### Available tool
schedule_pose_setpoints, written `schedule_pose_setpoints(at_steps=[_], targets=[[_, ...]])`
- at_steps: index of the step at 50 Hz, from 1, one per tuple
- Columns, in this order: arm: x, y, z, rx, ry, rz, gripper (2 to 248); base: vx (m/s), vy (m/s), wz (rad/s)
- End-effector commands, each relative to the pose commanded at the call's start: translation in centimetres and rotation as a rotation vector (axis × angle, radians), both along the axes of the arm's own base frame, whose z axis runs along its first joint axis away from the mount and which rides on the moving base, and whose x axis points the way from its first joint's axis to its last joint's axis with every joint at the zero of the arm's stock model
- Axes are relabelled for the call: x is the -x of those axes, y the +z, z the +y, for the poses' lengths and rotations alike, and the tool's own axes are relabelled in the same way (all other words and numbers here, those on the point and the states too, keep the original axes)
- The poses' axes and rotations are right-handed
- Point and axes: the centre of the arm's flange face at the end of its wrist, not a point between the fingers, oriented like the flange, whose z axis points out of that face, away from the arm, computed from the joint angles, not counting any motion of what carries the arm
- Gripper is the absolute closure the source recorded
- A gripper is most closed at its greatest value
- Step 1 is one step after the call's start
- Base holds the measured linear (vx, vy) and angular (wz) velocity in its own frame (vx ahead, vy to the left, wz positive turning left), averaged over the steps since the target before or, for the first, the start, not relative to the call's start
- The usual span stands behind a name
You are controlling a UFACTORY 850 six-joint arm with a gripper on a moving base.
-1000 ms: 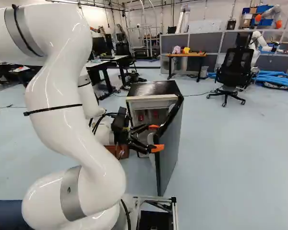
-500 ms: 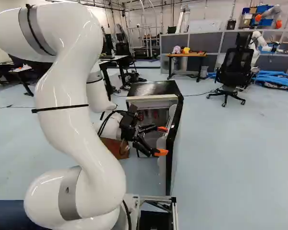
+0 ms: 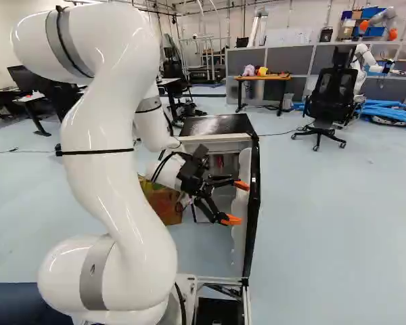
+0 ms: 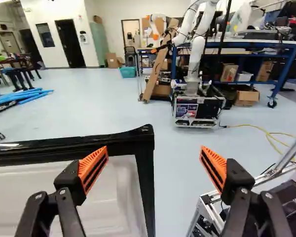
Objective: Grab a drink from the fridge
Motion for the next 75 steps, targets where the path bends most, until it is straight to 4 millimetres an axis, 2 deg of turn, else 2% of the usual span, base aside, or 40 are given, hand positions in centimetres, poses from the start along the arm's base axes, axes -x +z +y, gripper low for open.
schedule_pose_setpoints(at_steps=[27, 75], targets=[[-3.4, 0.6, -4.4, -0.038, -0.157, -0.101, 3, 0.000, 0.000, 0.000], [-9.9, 1.7, -11.1, -0.050, -0.292, -0.261, 3, 0.000, 0.000, 0.000]])
